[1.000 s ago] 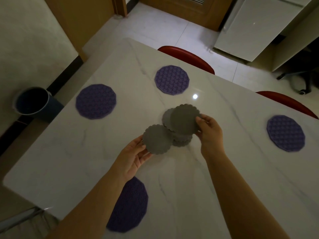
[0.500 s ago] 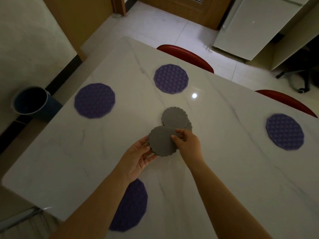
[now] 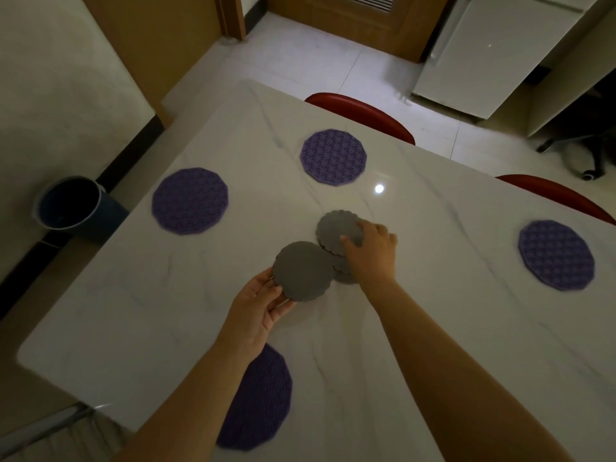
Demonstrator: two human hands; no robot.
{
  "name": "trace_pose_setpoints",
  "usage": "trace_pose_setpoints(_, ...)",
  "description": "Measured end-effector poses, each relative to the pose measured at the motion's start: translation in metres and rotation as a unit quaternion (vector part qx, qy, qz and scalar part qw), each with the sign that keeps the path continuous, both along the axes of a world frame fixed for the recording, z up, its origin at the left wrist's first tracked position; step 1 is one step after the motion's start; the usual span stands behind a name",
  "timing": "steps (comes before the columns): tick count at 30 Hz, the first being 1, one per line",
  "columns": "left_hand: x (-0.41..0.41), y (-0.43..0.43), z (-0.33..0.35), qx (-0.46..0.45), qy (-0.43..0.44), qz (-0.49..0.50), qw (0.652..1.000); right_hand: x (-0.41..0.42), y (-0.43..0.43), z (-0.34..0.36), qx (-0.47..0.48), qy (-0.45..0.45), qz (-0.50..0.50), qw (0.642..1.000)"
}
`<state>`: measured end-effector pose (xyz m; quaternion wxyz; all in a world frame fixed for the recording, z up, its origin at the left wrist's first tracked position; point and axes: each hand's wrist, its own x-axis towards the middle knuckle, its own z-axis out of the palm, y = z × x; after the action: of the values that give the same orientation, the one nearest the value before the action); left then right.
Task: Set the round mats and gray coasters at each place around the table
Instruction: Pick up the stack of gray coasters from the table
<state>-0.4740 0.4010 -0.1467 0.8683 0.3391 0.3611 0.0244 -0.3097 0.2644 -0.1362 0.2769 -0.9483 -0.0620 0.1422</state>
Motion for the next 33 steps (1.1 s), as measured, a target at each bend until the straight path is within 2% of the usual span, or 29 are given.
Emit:
trace_pose_setpoints(3, -0.005, 0.003, 0.000, -0.003, 0.002, 0.007, 1.000, 0.017, 0.002, -0.006, -0.105, 0.025, 0.031, 0.994)
trace_pose_setpoints(5, -0.008, 0.003, 0.000, -0.004, 0.006, 0.013, 1.000, 0.020, 0.004, -0.010, -0.126, 0.032, 0.047, 0.990)
trace_pose_setpoints(10, -0.015, 0.003, -0.001, -0.010, 0.011, 0.018, 1.000, 0.024, 0.008, -0.011, -0.093, 0.040, -0.007, 0.995)
trace_pose_setpoints(17, -0.017, 0.004, 0.002, -0.015, 0.014, 0.020, 1.000, 0.025, 0.015, -0.008, -0.079, 0.037, -0.014, 0.996)
trace_pose_setpoints(21, -0.020, 0.003, 0.007, -0.018, 0.008, 0.021, 1.000, 0.019, 0.010, -0.005, -0.074, 0.005, 0.004, 0.997)
trace_pose_setpoints(24, -0.024, 0.002, 0.013, -0.011, -0.002, 0.012, 1.000, 0.007, 0.001, 0.003, 0.026, 0.010, -0.036, 0.999)
trace_pose_setpoints(27, -0.031, 0.001, 0.018, -0.012, -0.007, 0.006, 1.000, -0.010, -0.016, 0.018, 0.160, 0.059, -0.131, 0.977)
trace_pose_setpoints(28, -0.034, 0.001, 0.020, -0.013, -0.008, 0.005, 1.000, -0.017, -0.024, 0.023, 0.219, 0.086, -0.173, 0.956)
trace_pose_setpoints(30, -0.042, -0.001, 0.025, -0.017, -0.013, 0.004, 1.000, -0.036, -0.039, 0.036, 0.343, 0.153, -0.245, 0.894)
trace_pose_setpoints(31, -0.045, -0.002, 0.028, -0.020, -0.017, 0.001, 1.000, -0.046, -0.047, 0.043, 0.386, 0.179, -0.262, 0.866)
trace_pose_setpoints(33, -0.052, -0.004, 0.033, -0.025, -0.023, -0.005, 0.999, -0.068, -0.061, 0.055, 0.438, 0.206, -0.264, 0.835)
